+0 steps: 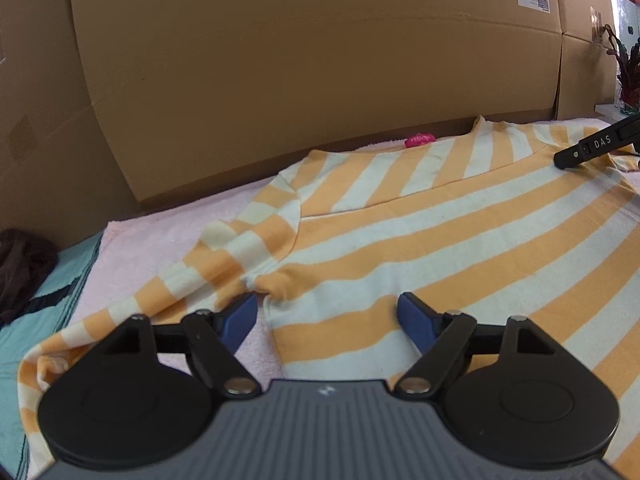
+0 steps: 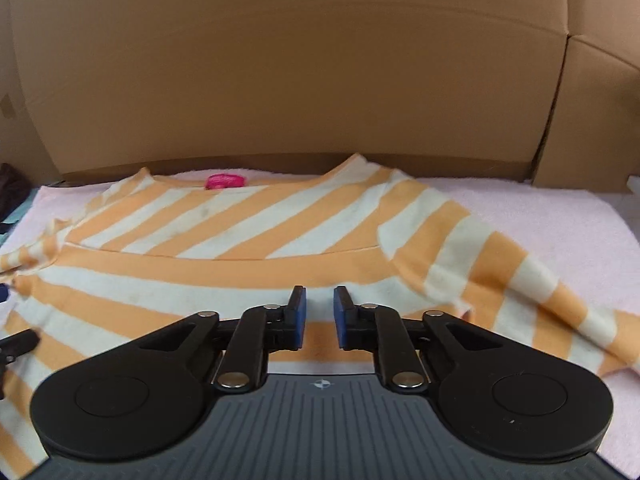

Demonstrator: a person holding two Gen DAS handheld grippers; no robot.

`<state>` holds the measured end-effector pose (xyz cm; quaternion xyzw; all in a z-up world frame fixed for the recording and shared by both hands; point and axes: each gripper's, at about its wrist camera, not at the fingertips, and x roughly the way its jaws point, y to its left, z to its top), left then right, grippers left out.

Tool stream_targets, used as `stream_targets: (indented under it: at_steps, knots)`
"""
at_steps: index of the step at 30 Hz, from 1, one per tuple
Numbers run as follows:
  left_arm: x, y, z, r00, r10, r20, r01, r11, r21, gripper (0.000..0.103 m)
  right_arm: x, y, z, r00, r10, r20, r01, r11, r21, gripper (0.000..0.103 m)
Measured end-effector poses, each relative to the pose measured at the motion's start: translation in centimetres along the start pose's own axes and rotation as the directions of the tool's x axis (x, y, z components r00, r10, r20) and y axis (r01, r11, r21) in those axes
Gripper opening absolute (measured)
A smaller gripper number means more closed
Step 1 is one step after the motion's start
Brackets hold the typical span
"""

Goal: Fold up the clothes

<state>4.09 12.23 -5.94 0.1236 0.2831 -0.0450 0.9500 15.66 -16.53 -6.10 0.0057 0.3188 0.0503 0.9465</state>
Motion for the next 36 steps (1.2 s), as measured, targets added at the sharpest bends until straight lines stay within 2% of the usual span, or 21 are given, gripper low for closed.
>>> stream_targets:
  at_steps: [1, 2, 5, 9, 10, 12, 13, 16, 19, 21, 24, 26, 27, 28, 30, 33, 36]
  knots:
    - [0.1, 0.1, 0.0, 1.000, -0.002, -0.001, 0.002, 1.000, -0.002, 0.081, 0.2, -0.5, 0.0, 0.998, -0.063, 0.015, 0.063, 0.998, -0.014, 0.000]
    - [0.1, 0.1, 0.0, 1.000, -0.004, -0.001, 0.004, 1.000, -0.004, 0.081, 0.2, -1.0, -0.2, 0.997, -0.073, 0.030, 0.074, 0.997, -0.019, 0.000]
    - [0.1, 0.5, 0.0, 1.000, -0.024, 0.006, 0.024, 0.999, -0.021, 0.080, 0.1, -1.3, -0.5, 0.997, -0.063, 0.052, 0.063, 0.998, -0.002, 0.000]
    - [-1.0, 2.1, -0.1, 0.998, -0.050, 0.047, 0.054, 0.993, -0.103, 0.077, -0.1, -1.6, -0.7, 0.997, -0.041, 0.061, 0.039, 0.999, 0.023, 0.000]
    - [-1.4, 2.7, -0.1, 0.997, -0.057, 0.056, 0.063, 0.990, -0.128, 0.075, -0.2, -2.2, -0.8, 0.998, -0.026, 0.061, 0.023, 0.999, 0.044, 0.000]
    - [-2.6, 3.8, 0.4, 0.993, -0.087, 0.079, 0.100, 0.980, -0.174, 0.063, -0.3, -2.8, -0.9, 0.998, -0.009, 0.063, 0.004, 0.998, 0.066, 0.000]
    - [-3.0, 3.9, 0.8, 0.991, -0.096, 0.090, 0.111, 0.978, -0.180, 0.063, -0.3, -2.5, -0.9, 0.998, -0.013, 0.062, 0.010, 0.998, 0.057, 0.000]
    - [-3.5, 3.4, 2.0, 0.988, -0.107, 0.115, 0.125, 0.980, -0.156, 0.063, -0.1, -1.8, -0.7, 0.998, -0.028, 0.061, 0.027, 0.999, 0.029, 0.000]
    - [-1.3, 1.5, 2.5, 0.989, -0.134, 0.068, 0.140, 0.985, -0.097, 0.065, 0.0, -1.1, -0.6, 0.997, -0.043, 0.061, 0.043, 0.999, 0.001, 0.003]
    - [1.0, 0.8, 2.3, 0.996, -0.085, 0.000, 0.085, 0.994, -0.062, 0.068, 0.0, -1.3, -0.6, 0.998, -0.033, 0.061, 0.032, 0.999, 0.013, 0.003]
    - [2.8, 1.8, 1.9, 0.999, -0.010, -0.033, 0.008, 0.998, -0.065, 0.092, -0.3, -1.4, -0.6, 0.998, -0.022, 0.062, 0.020, 0.999, 0.029, 0.003]
    - [3.3, 3.1, 1.8, 0.995, 0.090, -0.051, -0.093, 0.994, -0.061, 0.092, -0.3, -1.4, -0.6, 0.998, -0.021, 0.063, 0.019, 0.999, 0.029, 0.003]
    - [3.0, 3.7, 1.6, 0.993, 0.109, -0.052, -0.113, 0.991, -0.065, 0.087, -0.4, -1.4, -0.6, 0.998, -0.020, 0.063, 0.019, 0.999, 0.029, 0.003]
    - [2.5, 4.3, 1.4, 0.994, 0.101, -0.048, -0.105, 0.991, -0.079, 0.076, -0.4, -1.4, -0.6, 0.998, -0.020, 0.063, 0.018, 0.999, 0.029, 0.004]
    - [0.6, 4.6, 0.9, 0.998, 0.066, -0.010, -0.067, 0.992, -0.105, 0.070, -0.3, -1.4, -0.6, 0.998, -0.015, 0.063, 0.013, 0.999, 0.033, 0.005]
    - [-2.1, 3.4, 0.2, 0.999, -0.007, 0.039, 0.011, 0.995, -0.102, 0.071, -0.2, -1.4, -0.6, 0.998, -0.013, 0.063, 0.011, 0.999, 0.031, 0.006]
    - [-2.0, 0.9, -0.1, 0.998, -0.056, 0.023, 0.057, 0.998, -0.018, 0.075, -0.1, -1.4, -0.6, 0.998, -0.015, 0.063, 0.014, 1.000, 0.026, 0.006]
